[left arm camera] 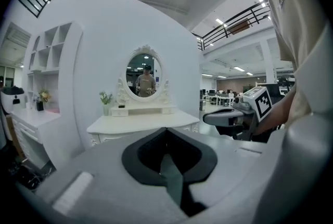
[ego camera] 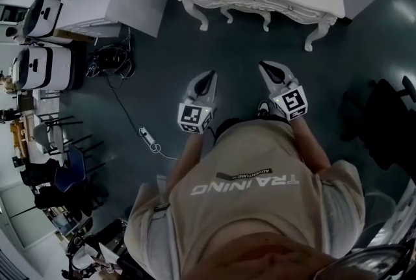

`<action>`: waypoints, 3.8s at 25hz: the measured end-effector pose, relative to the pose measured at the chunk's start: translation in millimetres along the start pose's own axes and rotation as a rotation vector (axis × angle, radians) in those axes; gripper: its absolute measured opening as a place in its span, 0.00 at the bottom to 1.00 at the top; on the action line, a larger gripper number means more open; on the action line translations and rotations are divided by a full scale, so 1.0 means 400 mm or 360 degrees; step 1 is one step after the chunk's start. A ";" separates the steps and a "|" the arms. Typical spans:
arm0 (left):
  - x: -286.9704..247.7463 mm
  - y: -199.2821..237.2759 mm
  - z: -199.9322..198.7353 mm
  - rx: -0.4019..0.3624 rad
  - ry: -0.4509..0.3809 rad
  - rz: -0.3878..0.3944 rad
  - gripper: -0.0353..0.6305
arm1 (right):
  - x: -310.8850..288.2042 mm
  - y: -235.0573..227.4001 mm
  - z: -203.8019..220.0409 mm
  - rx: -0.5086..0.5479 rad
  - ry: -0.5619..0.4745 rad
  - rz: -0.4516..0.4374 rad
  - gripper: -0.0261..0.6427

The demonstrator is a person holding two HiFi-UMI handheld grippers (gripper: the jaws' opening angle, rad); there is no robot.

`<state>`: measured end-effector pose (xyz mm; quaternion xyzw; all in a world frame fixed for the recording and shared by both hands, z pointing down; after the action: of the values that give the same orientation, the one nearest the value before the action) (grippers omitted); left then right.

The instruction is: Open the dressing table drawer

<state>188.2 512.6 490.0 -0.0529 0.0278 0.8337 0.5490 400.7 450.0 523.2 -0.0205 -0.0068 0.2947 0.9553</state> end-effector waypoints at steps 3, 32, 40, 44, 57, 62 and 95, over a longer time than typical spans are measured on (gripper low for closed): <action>-0.055 0.004 0.017 0.0110 -0.0018 -0.0082 0.06 | -0.017 -0.064 0.041 -0.0067 0.0060 -0.0044 0.05; -0.226 0.598 -0.012 0.0084 -0.0116 -0.0134 0.06 | -0.649 -0.150 -0.028 0.0056 0.0135 -0.0102 0.04; -0.294 0.768 0.008 0.0197 -0.0115 -0.0044 0.06 | -0.764 -0.201 -0.036 0.0070 0.0170 0.0033 0.05; -0.338 0.826 0.022 0.0210 -0.0087 -0.0051 0.06 | -0.827 -0.250 -0.023 0.0021 0.0184 0.0079 0.05; -0.704 1.039 -0.063 0.0088 0.0012 0.0005 0.06 | -1.135 -0.525 0.038 -0.0029 0.0126 0.0018 0.05; -0.848 1.110 -0.078 0.0090 0.0042 0.0007 0.06 | -1.247 -0.660 0.028 -0.0052 0.0085 0.0062 0.05; -1.243 1.660 -0.084 0.0060 -0.0034 0.0398 0.06 | -1.768 -0.895 0.091 -0.0084 0.0428 0.0603 0.05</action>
<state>-224.9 -207.6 507.7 -0.0298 0.0439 0.8956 0.4418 17.1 -242.5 574.2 -0.0856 0.1168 0.4632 0.8743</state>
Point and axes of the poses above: the fingertips, and each gripper's own axes: x backward along the fingers, y to its left, z out of its underside, the point moved 6 cm from there along x, backward along the fingers, and after that the axes turned 8 degrees about -y, right-handed, at the moved point
